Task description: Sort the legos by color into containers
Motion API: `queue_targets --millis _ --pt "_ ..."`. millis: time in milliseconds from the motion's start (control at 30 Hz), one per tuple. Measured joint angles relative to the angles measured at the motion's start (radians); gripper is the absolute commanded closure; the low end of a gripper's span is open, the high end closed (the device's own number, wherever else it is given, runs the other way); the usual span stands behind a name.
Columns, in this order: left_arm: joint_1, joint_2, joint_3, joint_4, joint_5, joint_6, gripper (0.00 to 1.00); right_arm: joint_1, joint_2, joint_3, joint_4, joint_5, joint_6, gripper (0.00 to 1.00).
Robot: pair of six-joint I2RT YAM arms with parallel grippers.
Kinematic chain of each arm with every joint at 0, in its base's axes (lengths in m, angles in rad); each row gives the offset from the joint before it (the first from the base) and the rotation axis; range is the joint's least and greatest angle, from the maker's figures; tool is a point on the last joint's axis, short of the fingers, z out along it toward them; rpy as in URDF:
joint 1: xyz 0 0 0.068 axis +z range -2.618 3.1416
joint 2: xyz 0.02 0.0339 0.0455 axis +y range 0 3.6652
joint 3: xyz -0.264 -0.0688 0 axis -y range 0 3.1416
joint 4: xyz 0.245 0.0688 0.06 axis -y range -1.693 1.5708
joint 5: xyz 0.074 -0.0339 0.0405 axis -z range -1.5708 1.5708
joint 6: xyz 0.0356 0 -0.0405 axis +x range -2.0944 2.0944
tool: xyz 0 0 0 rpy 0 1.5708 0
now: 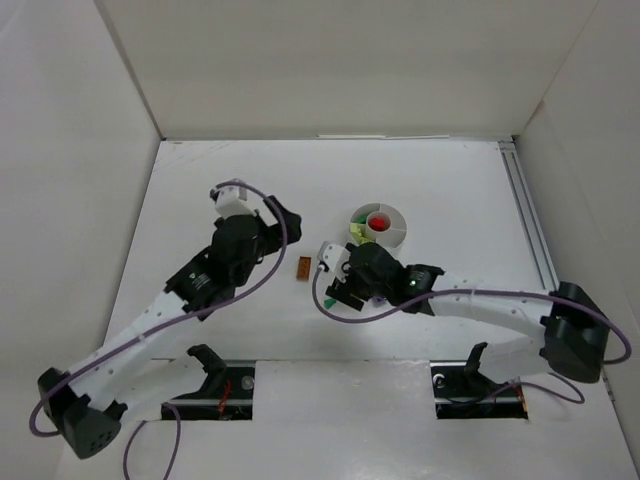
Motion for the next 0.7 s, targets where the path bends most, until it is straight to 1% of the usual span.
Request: queue_targets --millis 100,233,367,467,500,700 --pt "0.0 -0.164 -0.096 -0.119 -0.048 -0.089 0.0 0.006 0.102 0.029 0.016 -0.071 -0.047 0.24" --pt "0.003 -0.369 -0.201 -0.248 -0.098 -0.198 0.0 0.01 0.23 0.073 0.03 -0.122 -0.098 0.27" --pt "0.005 -0.505 -0.243 -0.33 -0.121 -0.27 0.0 0.01 0.291 0.085 0.03 -0.165 -0.138 0.27" --pt "0.005 -0.536 -0.244 -0.354 -0.129 -0.297 0.0 0.01 0.335 0.111 0.027 -0.203 -0.163 0.27" --pt "0.005 -0.534 -0.244 -0.361 -0.132 -0.304 0.0 0.01 0.351 0.124 0.026 -0.212 -0.169 0.28" --pt "0.005 -0.468 -0.244 -0.402 -0.14 -0.328 0.0 0.01 0.414 0.18 0.014 -0.26 -0.188 0.34"
